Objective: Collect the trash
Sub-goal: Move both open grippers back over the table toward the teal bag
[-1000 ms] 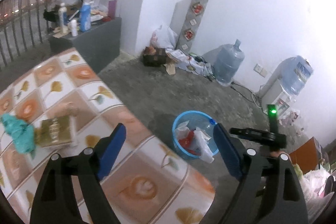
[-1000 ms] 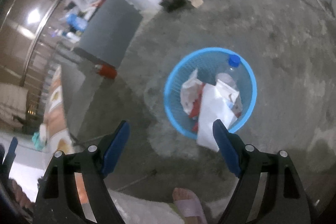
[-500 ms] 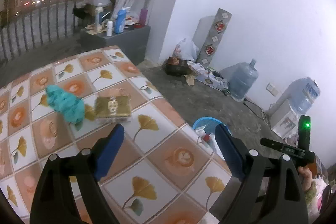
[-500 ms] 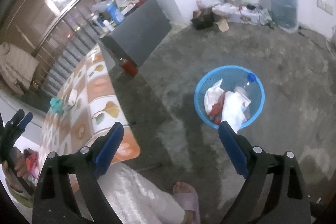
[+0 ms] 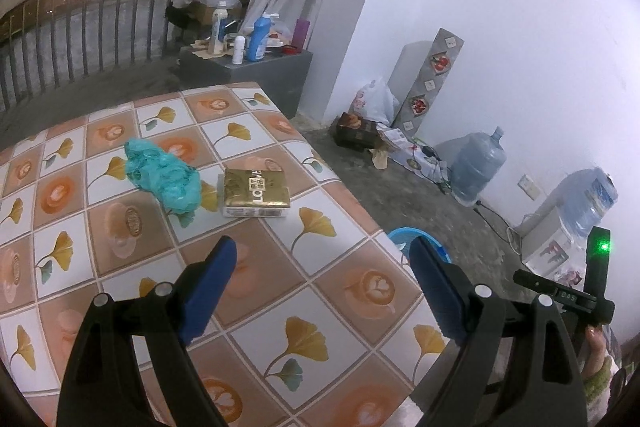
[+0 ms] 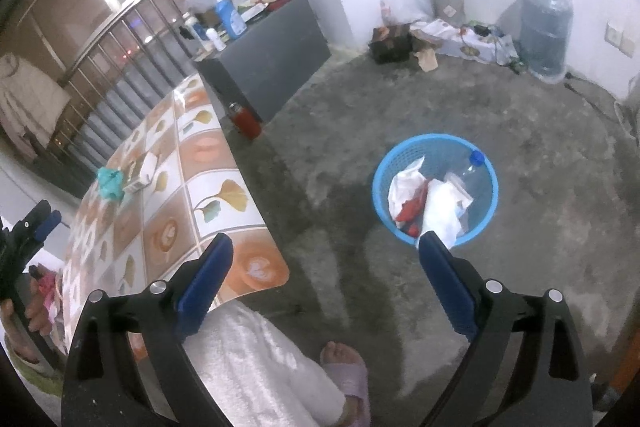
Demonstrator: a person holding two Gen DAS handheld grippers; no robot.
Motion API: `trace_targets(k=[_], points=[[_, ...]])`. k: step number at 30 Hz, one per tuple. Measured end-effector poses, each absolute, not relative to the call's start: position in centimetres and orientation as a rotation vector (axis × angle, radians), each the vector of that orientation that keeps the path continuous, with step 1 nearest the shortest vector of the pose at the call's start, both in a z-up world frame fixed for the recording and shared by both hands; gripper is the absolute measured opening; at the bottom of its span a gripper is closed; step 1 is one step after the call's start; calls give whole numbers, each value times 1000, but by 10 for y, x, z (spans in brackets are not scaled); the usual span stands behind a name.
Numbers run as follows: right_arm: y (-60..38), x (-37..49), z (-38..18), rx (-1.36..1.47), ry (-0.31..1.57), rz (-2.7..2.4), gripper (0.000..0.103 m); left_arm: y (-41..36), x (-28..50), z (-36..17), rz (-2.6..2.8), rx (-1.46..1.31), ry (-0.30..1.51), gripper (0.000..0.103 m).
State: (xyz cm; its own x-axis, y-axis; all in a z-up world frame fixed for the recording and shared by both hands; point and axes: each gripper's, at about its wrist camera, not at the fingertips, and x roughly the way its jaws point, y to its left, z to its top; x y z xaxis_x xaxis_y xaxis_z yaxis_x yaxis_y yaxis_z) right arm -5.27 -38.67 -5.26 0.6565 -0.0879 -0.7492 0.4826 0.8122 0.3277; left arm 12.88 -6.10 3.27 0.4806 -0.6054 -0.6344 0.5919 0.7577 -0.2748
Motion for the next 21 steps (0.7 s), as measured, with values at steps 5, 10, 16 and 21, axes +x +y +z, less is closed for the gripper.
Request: trace_targets(k=[5,10,16,21], points=[[-383,-53,-50,532,792,-349,90,-61,129,33,-722,-9,777,86],[-380,-55,-46,521,784,-359,91,-63,129,31,-720,-2,787,86],[-378,-57,-41,506,775,-365,93,-67,127,29,-717,4,796,87],[-376,-57,-38,498,772,-357,93,-68,127,28,-715,8,797,88]])
